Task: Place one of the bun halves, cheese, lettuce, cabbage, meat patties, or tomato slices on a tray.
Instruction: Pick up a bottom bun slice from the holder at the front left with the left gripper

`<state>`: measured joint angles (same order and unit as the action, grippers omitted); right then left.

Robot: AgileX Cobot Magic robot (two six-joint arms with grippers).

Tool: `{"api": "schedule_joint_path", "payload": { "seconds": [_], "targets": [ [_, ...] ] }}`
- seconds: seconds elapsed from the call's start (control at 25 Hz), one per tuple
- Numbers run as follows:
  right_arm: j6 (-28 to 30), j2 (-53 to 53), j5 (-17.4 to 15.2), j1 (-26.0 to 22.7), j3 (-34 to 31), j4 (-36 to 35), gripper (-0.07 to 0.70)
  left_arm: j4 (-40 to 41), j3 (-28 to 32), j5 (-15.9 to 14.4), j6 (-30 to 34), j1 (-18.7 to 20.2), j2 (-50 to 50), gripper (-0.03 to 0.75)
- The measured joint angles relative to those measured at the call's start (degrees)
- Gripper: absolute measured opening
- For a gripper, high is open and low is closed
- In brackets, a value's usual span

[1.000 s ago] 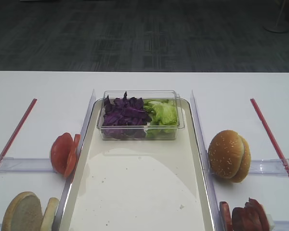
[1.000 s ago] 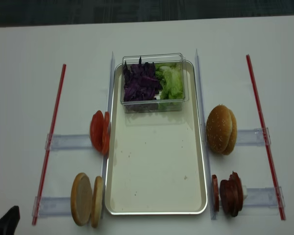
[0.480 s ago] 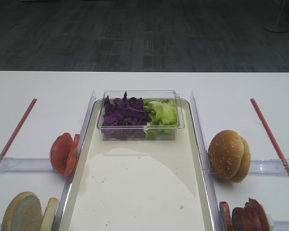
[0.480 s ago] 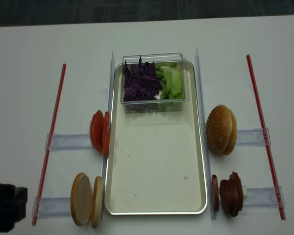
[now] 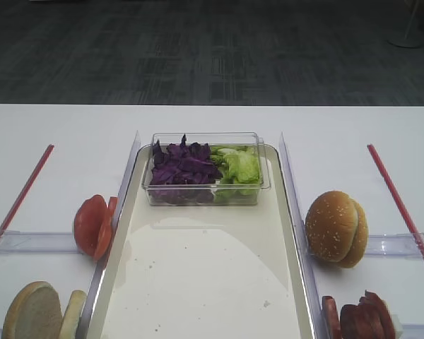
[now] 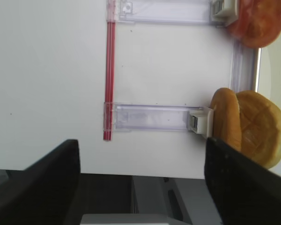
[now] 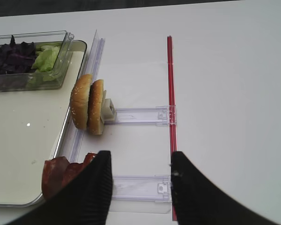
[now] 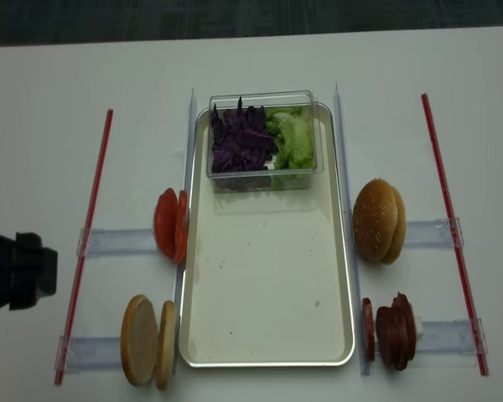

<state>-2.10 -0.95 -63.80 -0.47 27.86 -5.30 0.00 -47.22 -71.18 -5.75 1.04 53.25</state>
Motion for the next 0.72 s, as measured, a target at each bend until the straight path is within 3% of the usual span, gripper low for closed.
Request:
{"api": "schedule_joint_path", "payload": {
  "seconds": [0.4, 0.72],
  "targets": [
    [0.0, 0.0, 0.0, 0.0, 0.0, 0.0, 0.337, 0.0, -4.7, 0.6, 1.0, 0.0, 13.6, 0.52],
    [0.0, 0.0, 0.0, 0.0, 0.0, 0.0, 0.337, -1.2, -5.5, 0.7, 1.1, 0.0, 16.6, 0.52]
  ]
}}
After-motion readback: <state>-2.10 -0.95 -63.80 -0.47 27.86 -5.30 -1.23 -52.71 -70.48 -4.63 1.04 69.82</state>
